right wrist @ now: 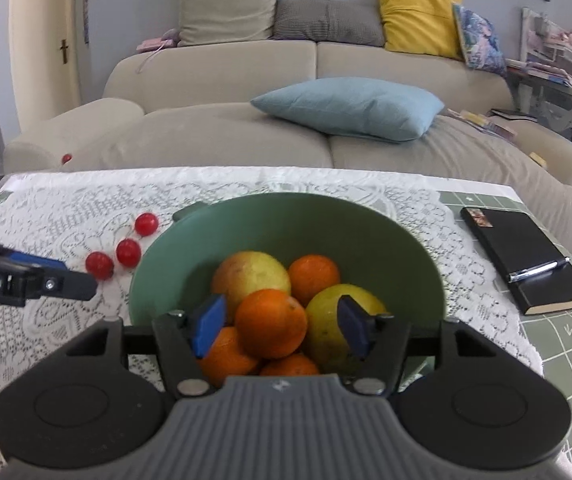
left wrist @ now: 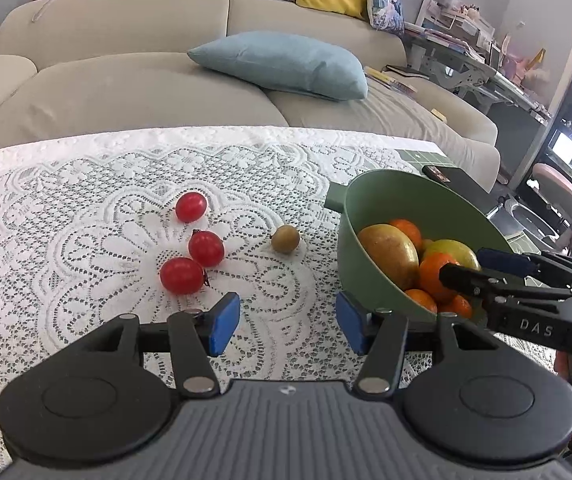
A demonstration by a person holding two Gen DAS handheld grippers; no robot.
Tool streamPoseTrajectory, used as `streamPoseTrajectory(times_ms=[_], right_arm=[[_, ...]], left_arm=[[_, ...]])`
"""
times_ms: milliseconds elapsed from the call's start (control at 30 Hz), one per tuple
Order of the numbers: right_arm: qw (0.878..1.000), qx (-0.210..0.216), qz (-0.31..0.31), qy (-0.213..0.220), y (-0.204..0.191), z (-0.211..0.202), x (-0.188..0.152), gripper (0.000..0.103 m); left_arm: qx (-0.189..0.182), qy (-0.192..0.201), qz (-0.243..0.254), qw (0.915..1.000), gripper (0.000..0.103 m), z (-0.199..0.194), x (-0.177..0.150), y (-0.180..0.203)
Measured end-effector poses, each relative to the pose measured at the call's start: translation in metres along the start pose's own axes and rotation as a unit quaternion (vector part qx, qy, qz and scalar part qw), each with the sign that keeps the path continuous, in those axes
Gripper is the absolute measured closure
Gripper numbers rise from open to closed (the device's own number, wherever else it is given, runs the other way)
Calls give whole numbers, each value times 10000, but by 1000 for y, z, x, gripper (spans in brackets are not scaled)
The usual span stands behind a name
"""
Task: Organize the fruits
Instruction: 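Move both tools back over the red tomatoes on the table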
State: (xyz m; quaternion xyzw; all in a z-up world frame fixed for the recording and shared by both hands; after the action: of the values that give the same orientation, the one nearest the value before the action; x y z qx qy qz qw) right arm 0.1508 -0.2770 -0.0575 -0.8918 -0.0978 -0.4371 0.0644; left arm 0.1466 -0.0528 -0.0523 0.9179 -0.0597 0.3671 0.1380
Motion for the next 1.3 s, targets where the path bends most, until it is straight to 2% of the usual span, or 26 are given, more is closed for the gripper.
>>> streamPoseTrajectory(times_ms=[233,500,700,967,1100,1300], right_arm=[[9982,-8,160,577,-5,-17,9,40],[9937,297,-23,1077,-41,-31,12,34],[9931,584,-224,996,-70,-29,4,34],[9921,619,-783,760,-106,-17,-8,34],[9896,552,-1083,764,-122,-12,-13,39],[9825,395,-1628,811,-142,-4,-20,58]], left_arm=[[66,273,-20,9996,38,-12,3,-2],[422,559,141,9974,37,-27,5,-7],[629,629,299,9956,37,-33,2,-17],[632,662,276,9954,37,-33,-5,-33],[557,681,281,9957,37,-28,-9,-40],[407,695,337,9962,40,-17,-17,-51]])
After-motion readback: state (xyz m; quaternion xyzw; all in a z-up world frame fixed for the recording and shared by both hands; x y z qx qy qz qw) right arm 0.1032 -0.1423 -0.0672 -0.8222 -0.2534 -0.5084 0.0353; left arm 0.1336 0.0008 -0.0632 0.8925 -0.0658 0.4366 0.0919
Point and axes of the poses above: each gripper's, at about its wrist camera, not at the fingertips, and z roughly the way its jaws point, y to its right, x to its top, the point moved 5 cm from there along z, roughly the way its jaws point, and after that the axes turned 2 degrees about -y, right-handed, at the moved point
